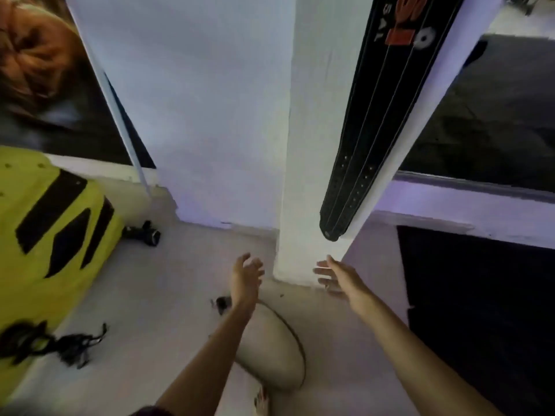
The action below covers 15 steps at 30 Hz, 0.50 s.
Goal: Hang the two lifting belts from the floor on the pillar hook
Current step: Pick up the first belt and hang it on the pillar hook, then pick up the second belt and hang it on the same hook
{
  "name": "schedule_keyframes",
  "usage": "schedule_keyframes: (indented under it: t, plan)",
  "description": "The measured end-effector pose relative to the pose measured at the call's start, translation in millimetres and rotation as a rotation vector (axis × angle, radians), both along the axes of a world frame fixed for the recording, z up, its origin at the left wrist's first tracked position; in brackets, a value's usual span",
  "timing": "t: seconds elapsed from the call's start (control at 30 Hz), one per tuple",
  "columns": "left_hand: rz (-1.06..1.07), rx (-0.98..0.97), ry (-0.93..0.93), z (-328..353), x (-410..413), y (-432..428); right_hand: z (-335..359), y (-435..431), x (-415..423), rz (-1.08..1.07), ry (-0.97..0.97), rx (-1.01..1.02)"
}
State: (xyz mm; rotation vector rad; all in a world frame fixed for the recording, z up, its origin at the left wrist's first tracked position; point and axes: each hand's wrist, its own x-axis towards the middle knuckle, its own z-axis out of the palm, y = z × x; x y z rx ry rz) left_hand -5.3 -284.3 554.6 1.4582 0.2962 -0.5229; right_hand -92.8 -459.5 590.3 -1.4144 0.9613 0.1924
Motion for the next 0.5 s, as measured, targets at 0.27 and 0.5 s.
schedule_keyframes:
  t: [0.27, 0.5]
  plan:
    - [0.052, 0.211, 0.225, -64, -69, 120, -104, 112, -27, 0.164, 0.185, 0.145]
    - [0.093, 0.315, 0.373, -142, -45, 191, -166, 177, 13, 0.238, 0.232, 0.179]
